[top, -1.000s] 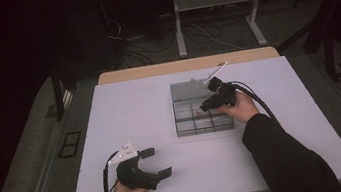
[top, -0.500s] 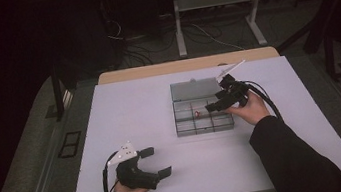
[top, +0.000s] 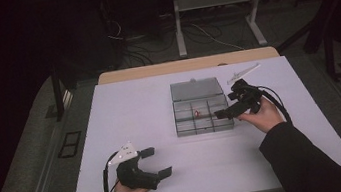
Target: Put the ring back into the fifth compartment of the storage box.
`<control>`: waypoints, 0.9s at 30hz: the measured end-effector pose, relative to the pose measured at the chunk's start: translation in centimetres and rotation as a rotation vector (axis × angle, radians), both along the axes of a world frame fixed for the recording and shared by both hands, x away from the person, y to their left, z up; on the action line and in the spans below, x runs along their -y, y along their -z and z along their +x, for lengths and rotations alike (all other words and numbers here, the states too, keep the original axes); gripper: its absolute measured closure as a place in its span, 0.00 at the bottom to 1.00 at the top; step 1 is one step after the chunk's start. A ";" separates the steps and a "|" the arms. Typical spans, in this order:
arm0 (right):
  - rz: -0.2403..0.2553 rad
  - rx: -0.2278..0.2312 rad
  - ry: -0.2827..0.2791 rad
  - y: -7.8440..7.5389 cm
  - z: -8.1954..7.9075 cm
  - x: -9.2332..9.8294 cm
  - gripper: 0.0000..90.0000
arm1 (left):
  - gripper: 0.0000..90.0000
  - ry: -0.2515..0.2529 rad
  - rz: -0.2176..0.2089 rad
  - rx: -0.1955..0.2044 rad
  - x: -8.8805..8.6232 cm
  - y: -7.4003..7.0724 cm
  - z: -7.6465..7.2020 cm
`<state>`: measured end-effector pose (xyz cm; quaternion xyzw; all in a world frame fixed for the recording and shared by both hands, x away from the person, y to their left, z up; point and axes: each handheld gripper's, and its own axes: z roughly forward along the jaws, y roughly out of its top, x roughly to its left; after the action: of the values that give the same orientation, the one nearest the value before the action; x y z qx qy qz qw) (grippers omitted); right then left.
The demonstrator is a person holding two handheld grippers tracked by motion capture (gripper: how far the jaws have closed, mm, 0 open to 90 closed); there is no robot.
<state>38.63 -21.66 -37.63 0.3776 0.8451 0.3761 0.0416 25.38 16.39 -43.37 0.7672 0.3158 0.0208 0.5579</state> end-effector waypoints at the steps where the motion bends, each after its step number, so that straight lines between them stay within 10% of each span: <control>1: 0.002 0.005 0.000 -0.1 -0.3 0.1 0.00 | 0.00 0.000 0.000 0.000 0.0 0.0 0.0; 27: 0.044 0.057 0.043 1.3 -8.1 4.9 0.00 | 0.00 -0.001 0.004 -0.005 0.3 0.1 -0.1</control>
<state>30.51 -26.59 -38.89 0.3856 0.8269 0.4042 0.0653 25.28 16.13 -43.45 0.7682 0.3174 0.0197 0.5556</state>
